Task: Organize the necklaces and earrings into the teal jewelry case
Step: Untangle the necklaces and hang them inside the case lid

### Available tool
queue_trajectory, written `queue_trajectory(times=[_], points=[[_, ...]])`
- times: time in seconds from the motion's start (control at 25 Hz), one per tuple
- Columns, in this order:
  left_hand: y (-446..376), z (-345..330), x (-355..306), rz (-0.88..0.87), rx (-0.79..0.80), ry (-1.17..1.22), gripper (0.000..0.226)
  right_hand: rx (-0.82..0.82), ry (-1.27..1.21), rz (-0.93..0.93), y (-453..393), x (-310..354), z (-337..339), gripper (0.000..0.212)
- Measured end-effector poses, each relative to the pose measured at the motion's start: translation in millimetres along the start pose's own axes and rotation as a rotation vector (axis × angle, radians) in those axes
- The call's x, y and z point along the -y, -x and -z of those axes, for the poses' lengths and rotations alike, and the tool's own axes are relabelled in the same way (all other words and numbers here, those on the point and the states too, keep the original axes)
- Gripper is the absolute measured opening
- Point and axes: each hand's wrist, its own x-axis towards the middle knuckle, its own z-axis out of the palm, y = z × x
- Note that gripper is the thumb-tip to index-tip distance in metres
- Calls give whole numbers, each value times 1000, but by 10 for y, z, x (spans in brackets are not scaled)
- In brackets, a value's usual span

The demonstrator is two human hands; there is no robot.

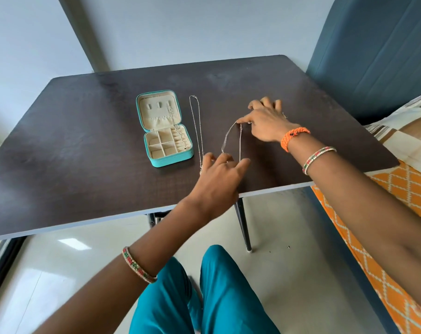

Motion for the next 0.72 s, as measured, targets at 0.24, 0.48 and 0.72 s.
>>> queue_trajectory(times=[0.24,0.48,0.72], points=[[-24,38,-12,54,-54,110,57,52,-124,-44,-191,41,69,63],[-302,79,385,90,9,49,63,-58,-163,-55,-25,55,11,57],[-344,59,462,-57,141,-209,46,-53,-70,-54,50,-18,-11,52]])
